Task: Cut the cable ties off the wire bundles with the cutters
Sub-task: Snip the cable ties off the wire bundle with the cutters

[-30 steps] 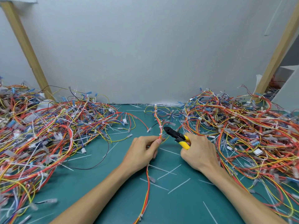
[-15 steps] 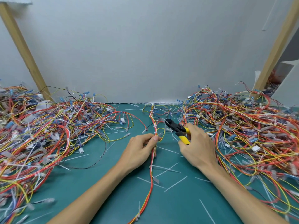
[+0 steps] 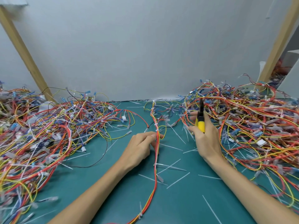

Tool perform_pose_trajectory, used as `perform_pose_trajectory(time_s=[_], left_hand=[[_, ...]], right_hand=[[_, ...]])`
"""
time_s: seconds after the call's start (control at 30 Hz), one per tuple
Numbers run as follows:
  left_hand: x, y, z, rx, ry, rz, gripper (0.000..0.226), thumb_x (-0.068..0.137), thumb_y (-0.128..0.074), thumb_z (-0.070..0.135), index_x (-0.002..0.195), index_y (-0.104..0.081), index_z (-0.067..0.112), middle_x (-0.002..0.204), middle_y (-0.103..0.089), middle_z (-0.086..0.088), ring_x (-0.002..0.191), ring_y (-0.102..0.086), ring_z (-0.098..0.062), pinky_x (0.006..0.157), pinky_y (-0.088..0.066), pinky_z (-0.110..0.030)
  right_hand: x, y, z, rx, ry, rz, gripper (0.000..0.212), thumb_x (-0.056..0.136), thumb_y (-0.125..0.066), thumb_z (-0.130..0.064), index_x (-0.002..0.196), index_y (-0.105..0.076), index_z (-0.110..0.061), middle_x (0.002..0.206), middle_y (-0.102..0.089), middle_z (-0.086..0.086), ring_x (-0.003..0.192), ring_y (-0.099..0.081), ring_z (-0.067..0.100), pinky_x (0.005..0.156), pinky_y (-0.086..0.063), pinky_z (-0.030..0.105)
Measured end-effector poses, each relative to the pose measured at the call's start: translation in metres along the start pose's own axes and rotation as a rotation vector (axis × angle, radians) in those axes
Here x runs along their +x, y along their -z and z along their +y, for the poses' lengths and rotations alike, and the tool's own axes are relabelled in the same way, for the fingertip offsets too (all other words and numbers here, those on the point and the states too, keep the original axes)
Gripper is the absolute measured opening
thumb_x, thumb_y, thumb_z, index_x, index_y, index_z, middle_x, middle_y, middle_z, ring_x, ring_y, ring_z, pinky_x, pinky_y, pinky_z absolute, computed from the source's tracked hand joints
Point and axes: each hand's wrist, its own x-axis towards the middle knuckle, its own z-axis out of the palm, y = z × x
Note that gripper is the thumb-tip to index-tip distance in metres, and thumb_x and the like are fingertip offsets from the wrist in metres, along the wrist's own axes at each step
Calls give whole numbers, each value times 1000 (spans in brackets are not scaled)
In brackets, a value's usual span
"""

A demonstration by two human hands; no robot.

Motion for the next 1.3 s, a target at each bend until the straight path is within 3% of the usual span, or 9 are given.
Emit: perform_pose_trajectory(time_s=[0.07,0.17,0.4,0.6,0.73,0.87,0.97,1.13,1.3], left_hand=[[0,0,-1,34,-6,-7,37,85,-39,32,99,-72,25,55,-63,10,41,-42,-12,51,-38,-27],[0,0,-2,53,-6,-21,32,81,-44,30,97,-72,29,50,-58,13,42,-42,-8,51,-38,-25],[-1,-1,-5,34,-17,-126,34,78,-57,26,109,-69,23,63,-59,7,54,-45,-5,51,-34,-12],[2,11,1,22,11,-266,23,94,-62,18,116,-64,22,53,-58,9,47,-42,-5,50,-34,-11],[12,14,9,-36,54,-172,11,94,-63,16,104,-64,20,55,-59,6,42,-42,-10,44,-37,-16],[34,16,11,329,-31,-14,20,91,-67,32,108,-60,23,63,-66,10,58,-56,-12,61,-48,-28],[46,16,11,590,-67,111,28,93,-61,40,114,-57,21,80,-70,8,78,-62,-18,76,-49,-35],[48,10,16,1059,43,134,42,96,-46,54,91,-61,14,97,-67,-11,96,-62,-38,75,-49,-41],[22,2,38,1036,182,5,50,101,-29,53,84,-54,12,106,-60,-22,103,-58,-44,80,-45,-43]], right_hand=[[3,0,2,102,-61,63,24,77,-57,-34,101,-59,-39,91,-67,-16,84,-61,0,78,-45,26],[6,-1,6,206,-92,152,19,83,-56,-39,101,-61,-35,89,-67,-18,87,-62,9,79,-48,29],[1,-3,3,283,11,191,25,93,-49,-39,110,-59,-24,99,-69,2,99,-64,23,95,-47,52],[-1,-2,1,270,53,91,20,93,-49,-36,99,-65,-25,89,-73,1,84,-69,29,72,-57,49],[-1,-4,2,267,56,28,24,92,-49,-38,100,-65,-22,90,-74,-3,86,-69,26,57,-55,37],[0,-5,5,264,48,-4,27,91,-49,-40,102,-66,-22,87,-73,-5,88,-68,22,50,-51,23],[0,-5,6,261,33,-17,25,90,-50,-41,99,-66,-25,84,-74,-7,88,-68,20,50,-50,23],[0,-5,7,240,23,-22,24,89,-49,-44,96,-65,-28,84,-74,-9,87,-68,20,52,-50,30],[1,-5,9,197,-5,-25,25,89,-50,-44,97,-66,-27,82,-73,-11,80,-67,21,69,-53,54]])
